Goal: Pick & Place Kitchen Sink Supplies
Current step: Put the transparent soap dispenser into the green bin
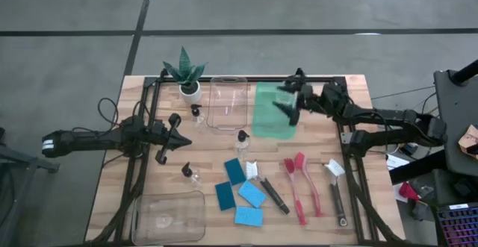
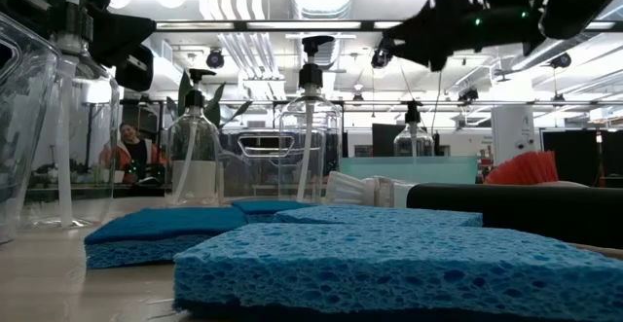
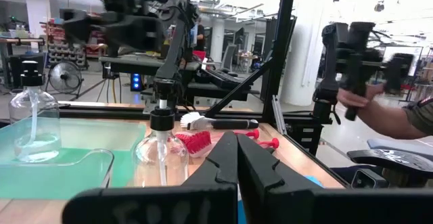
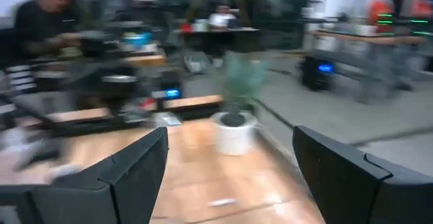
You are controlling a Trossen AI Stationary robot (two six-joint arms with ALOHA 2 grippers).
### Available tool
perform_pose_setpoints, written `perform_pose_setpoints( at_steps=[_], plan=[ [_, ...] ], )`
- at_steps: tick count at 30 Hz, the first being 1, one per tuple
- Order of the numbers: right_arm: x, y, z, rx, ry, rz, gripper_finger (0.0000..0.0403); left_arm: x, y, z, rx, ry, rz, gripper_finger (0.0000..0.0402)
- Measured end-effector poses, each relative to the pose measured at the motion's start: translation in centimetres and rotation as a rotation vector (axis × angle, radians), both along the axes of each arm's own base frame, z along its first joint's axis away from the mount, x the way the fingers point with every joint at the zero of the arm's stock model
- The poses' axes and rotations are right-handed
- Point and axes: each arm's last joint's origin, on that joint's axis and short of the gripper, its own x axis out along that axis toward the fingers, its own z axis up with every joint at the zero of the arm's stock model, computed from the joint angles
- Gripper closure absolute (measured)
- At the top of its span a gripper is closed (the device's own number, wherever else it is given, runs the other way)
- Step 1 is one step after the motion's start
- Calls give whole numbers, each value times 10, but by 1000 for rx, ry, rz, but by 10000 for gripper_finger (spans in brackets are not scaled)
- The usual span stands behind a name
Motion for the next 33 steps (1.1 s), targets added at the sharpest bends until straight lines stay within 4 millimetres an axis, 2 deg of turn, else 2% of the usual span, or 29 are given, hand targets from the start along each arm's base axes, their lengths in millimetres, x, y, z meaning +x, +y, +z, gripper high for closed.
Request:
perform_pose_setpoints(
  at_steps=[6,14,23,33],
  plan=[
    [23,40,-6,-25,46,159,90,0,0,0,0,0,0,401],
    [48,70,-23,37,125,215,102,0,0,0,0,0,0,401],
    [83,86,-50,71,172,260,112,0,0,0,0,0,0,401],
    [121,87,-67,72,216,272,115,0,0,0,0,0,0,401]
  ],
)
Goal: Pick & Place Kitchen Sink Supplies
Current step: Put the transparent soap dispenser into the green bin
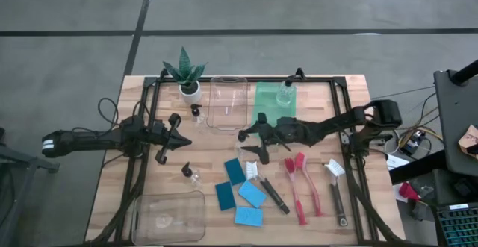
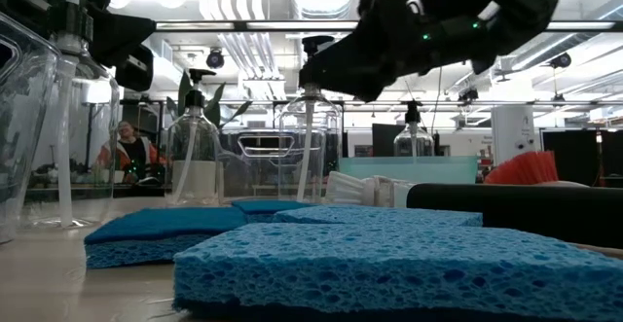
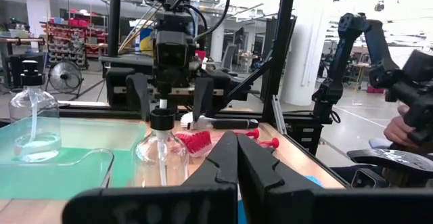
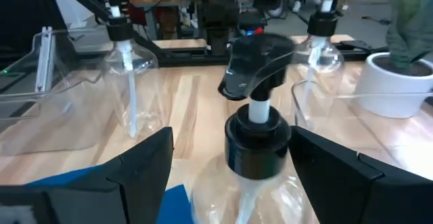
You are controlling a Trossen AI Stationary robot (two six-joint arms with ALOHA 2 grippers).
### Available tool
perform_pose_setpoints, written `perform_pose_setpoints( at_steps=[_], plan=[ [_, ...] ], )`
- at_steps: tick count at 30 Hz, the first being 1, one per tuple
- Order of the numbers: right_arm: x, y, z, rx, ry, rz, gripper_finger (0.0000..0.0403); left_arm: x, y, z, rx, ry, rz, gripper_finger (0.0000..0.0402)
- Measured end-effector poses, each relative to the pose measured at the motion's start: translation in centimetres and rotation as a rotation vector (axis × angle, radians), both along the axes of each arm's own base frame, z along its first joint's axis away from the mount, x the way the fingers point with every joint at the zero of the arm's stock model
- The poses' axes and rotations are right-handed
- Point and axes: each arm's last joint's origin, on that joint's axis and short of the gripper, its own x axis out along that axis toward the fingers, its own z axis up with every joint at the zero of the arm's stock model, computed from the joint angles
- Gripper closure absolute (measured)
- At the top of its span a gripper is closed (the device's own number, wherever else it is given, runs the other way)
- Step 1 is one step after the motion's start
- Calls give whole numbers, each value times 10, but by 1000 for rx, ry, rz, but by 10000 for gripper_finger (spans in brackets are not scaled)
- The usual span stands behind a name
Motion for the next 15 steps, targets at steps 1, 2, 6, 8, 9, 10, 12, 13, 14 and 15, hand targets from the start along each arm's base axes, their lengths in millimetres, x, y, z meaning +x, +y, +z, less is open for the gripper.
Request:
perform_pose_setpoints(
  at_steps=[1,2,6,8,9,10,12,13,14,15],
  plan=[
    [3,0,-2,0,6,0,115,0,0,0,0,0,0,401],
    [6,0,-3,0,9,0,115,0,0,0,0,0,0,401],
    [13,0,-5,0,14,1,121,0,0,0,0,0,0,401],
    [14,0,-5,-1,12,-4,128,0,0,0,0,0,0,401],
    [14,0,-4,-2,10,-8,132,0,0,0,0,0,0,401],
    [14,0,-4,-2,9,-9,137,0,0,0,0,0,0,401],
    [13,0,-2,-1,4,-9,149,0,0,0,0,0,0,401],
    [13,0,-1,-1,0,-9,156,0,0,0,0,0,0,401],
    [13,0,0,-1,-5,-9,164,0,0,0,0,0,0,401],
    [12,0,1,-1,-6,-10,173,0,0,0,0,0,0,401]
  ],
)
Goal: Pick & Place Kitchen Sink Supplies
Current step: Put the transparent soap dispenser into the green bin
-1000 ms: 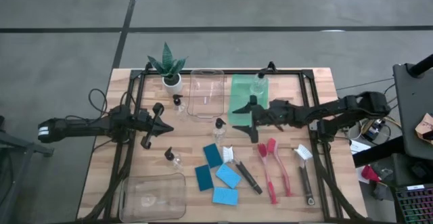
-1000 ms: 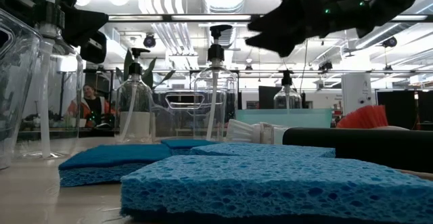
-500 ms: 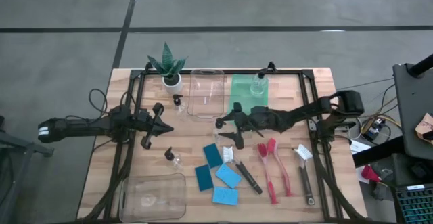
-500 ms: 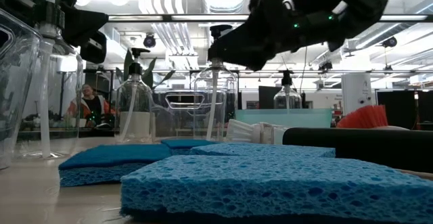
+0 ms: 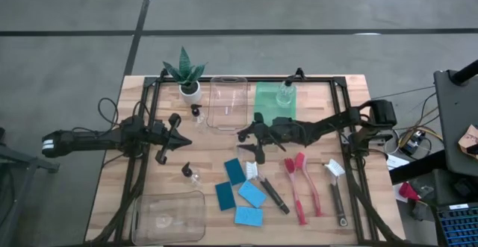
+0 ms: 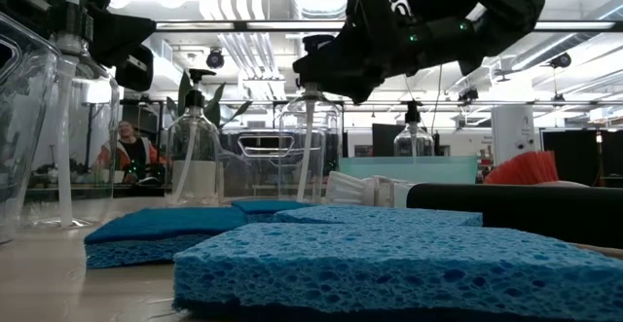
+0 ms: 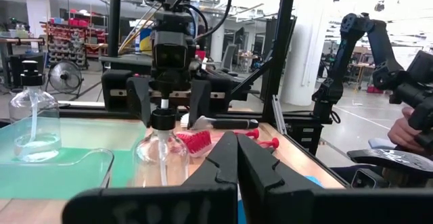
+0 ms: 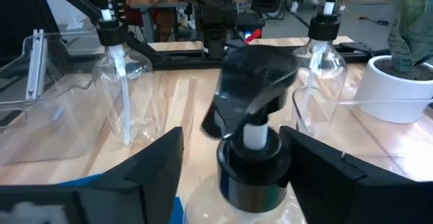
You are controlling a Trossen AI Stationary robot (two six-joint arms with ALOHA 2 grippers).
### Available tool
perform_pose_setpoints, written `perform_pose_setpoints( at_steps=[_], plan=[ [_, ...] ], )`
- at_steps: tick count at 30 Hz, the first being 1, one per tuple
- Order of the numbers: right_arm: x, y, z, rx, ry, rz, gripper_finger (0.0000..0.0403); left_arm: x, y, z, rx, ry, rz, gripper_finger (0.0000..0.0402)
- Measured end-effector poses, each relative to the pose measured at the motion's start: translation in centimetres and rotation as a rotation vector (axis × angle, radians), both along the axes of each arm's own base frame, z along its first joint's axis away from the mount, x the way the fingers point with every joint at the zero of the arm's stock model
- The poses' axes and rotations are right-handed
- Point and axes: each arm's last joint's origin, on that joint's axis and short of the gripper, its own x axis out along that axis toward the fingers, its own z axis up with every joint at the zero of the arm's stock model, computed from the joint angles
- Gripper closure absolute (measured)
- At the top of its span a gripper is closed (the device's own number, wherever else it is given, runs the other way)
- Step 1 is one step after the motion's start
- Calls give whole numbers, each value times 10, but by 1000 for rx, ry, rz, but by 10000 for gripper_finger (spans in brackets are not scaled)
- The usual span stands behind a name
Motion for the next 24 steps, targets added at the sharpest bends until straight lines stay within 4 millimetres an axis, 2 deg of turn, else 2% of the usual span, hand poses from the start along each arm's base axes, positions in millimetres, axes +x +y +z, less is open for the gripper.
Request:
perform_pose_setpoints(
  at_steps=[11,17,20,24],
  plan=[
    [0,0,0,1,6,-2,274,0,0,0,0,0,0,401],
    [-3,0,7,3,-14,-3,270,0,0,0,0,0,0,401],
    [-5,0,16,3,-41,-2,257,0,0,0,0,0,0,401],
    [-13,0,30,-1,-49,-1,262,0,0,0,0,0,0,401]
  ],
)
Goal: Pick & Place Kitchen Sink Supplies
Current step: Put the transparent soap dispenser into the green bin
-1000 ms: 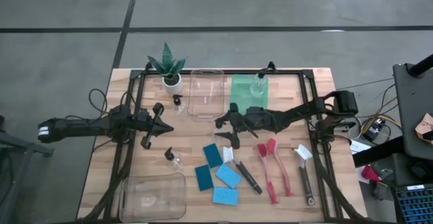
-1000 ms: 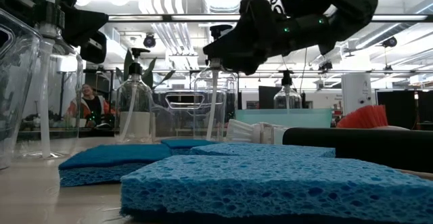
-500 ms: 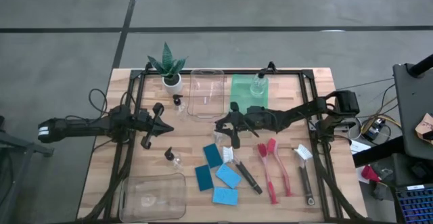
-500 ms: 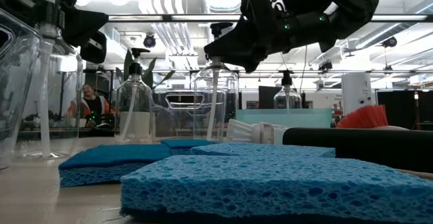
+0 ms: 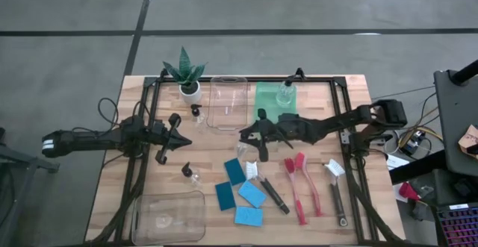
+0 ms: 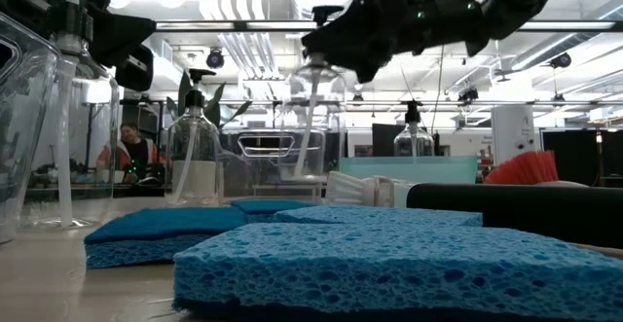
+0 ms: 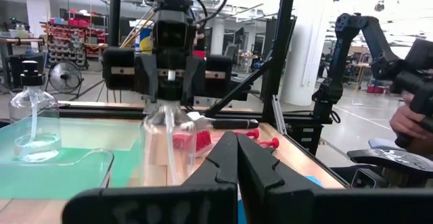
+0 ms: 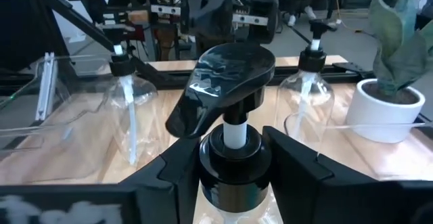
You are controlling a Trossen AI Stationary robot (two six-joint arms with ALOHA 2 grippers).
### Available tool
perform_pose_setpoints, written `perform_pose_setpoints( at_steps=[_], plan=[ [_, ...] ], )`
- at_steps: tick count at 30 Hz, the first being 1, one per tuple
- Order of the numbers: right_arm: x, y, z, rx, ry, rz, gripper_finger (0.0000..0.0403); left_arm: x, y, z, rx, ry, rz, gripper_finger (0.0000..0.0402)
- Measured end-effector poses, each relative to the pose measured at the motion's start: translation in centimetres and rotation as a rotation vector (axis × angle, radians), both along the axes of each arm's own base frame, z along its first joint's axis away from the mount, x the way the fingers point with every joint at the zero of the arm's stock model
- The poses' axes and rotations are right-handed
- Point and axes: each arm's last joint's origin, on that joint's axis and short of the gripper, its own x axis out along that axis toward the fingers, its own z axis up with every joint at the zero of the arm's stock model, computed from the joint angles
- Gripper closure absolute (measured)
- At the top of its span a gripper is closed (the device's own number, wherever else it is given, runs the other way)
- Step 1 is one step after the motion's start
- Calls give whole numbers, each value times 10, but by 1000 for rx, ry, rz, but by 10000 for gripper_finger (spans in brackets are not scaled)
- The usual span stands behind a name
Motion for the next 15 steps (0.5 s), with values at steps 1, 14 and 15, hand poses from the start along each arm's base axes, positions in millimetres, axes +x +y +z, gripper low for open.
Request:
perform_pose_setpoints(
  at_steps=[1,14,15],
  plan=[
    [-2,0,4,0,-1,0,265,0,0,0,0,0,0,401],
    [-54,-6,61,-77,26,-216,264,0,0,0,0,0,0,401],
    [-57,-7,63,-86,24,-260,265,0,0,0,0,0,0,401]
  ],
)
